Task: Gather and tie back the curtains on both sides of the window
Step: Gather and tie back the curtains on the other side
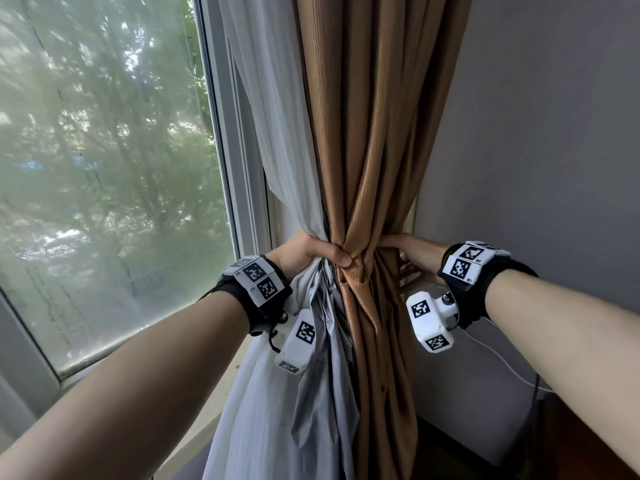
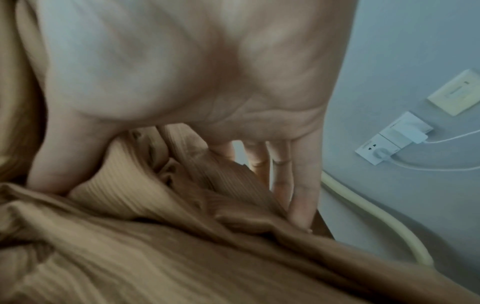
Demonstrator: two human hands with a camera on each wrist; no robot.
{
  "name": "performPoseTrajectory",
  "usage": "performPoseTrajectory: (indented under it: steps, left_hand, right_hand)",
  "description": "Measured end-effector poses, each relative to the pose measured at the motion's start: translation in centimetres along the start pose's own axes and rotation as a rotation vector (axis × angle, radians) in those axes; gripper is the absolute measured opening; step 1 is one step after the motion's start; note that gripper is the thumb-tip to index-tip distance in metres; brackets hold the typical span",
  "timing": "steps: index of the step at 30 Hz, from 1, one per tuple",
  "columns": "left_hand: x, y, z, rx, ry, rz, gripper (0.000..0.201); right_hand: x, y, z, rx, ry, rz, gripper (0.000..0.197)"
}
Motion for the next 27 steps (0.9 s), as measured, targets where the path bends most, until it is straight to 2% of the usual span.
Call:
performPoseTrajectory:
  steps: [3,5,6,8,10,12,15,18,23,25,27]
  left_hand:
    - [-0.1,0.2,0.2,0.001,-0.004,0.006,0.041]
    - [0.0,0.2,0.2,0.002,-0.005,-0.001,0.041]
    - [-0.1,0.2,0.3,0.004,-0.001,-0.005,0.041]
    - [0.1,0.1,0.4,0.019,0.016,-0.008,0.041]
    - [0.4,-0.2,0.4,0.023,0.047,-0.013,0.041]
    - [0.5,-0.2,0.4,-0.001,0.076,-0.015,0.041]
    - [0.5,-0.1,0.6,-0.029,0.045,-0.006,0.041]
    - [0.6,-0.2,0.6,-0.045,0.056,-0.005,0.041]
    - [1.3,-0.7,0.9,-0.061,0.047,-0.016,0.041]
    - [1.5,-0.8,0.9,-0.045,0.020,-0.028,0.039]
    - [1.7,-0.8,0.7,-0.017,0.004,-0.035,0.036]
  right_hand:
    - [-0.4,-0.4,-0.1,-0.011,-0.003,-0.022,0.072]
    - [-0.6,-0.8,0.0,0.039,-0.035,-0.086,0.050]
    - [-0.5,-0.9,0.1,0.073,-0.031,-0.117,0.047]
    - [-0.1,-1.2,0.0,0.179,0.026,-0.158,0.048]
    - [0.6,-1.7,0.0,0.270,0.071,-0.206,0.057]
    - [0.6,-2.6,0.5,0.279,0.081,-0.252,0.064]
    - [0.2,-3.3,1.2,0.269,0.063,-0.292,0.067]
    - [0.0,-3.6,1.6,0.223,0.043,-0.323,0.049]
    - [0.2,-3.6,1.3,0.211,-0.009,-0.316,0.043]
    - [0.1,-3.4,1.2,0.216,-0.071,-0.300,0.032]
    - [0.0,-3.4,1.1,0.237,-0.123,-0.306,0.031]
Point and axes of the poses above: each hand's wrist, its own x-axis towards the middle knuckle, its own z-axis out of the palm, y = z × x, the point moved 3 cm from there along x, towards the middle knuckle, and after that the axes turned 11 degrees about y, right-handed, at the moved point
